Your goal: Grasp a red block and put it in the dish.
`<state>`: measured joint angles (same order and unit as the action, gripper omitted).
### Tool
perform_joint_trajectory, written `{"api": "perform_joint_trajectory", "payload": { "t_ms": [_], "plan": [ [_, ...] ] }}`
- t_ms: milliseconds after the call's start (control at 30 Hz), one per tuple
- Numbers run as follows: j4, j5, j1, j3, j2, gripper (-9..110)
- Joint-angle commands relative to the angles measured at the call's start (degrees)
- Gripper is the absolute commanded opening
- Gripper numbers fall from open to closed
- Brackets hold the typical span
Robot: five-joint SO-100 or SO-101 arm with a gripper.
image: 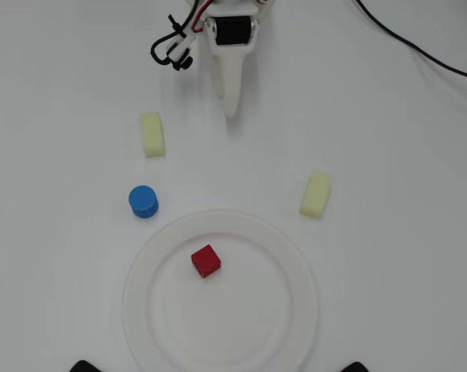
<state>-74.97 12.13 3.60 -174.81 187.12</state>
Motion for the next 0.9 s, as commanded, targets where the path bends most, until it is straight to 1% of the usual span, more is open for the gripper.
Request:
{"api": "perform_joint_trajectory", "payload": {
  "t_ms": [0,233,433,567,633,667,867],
  "plan": [
    [-2.2,-1.8,0.6,-2.8,10.5,25],
    [-3.6,-5.7,0.9,-5.5,10.5,22],
    [-4.1,-7.0,2.1,-6.3,10.5,19],
    [-3.9,-7.8,5.9,-6.4,10.6,11],
    [-3.8,-8.0,7.8,-6.4,10.7,2],
    [-3.8,-8.1,8.7,-6.5,10.7,0],
    [-3.7,-7.6,9.0,-6.7,10.8,0]
  ]
}}
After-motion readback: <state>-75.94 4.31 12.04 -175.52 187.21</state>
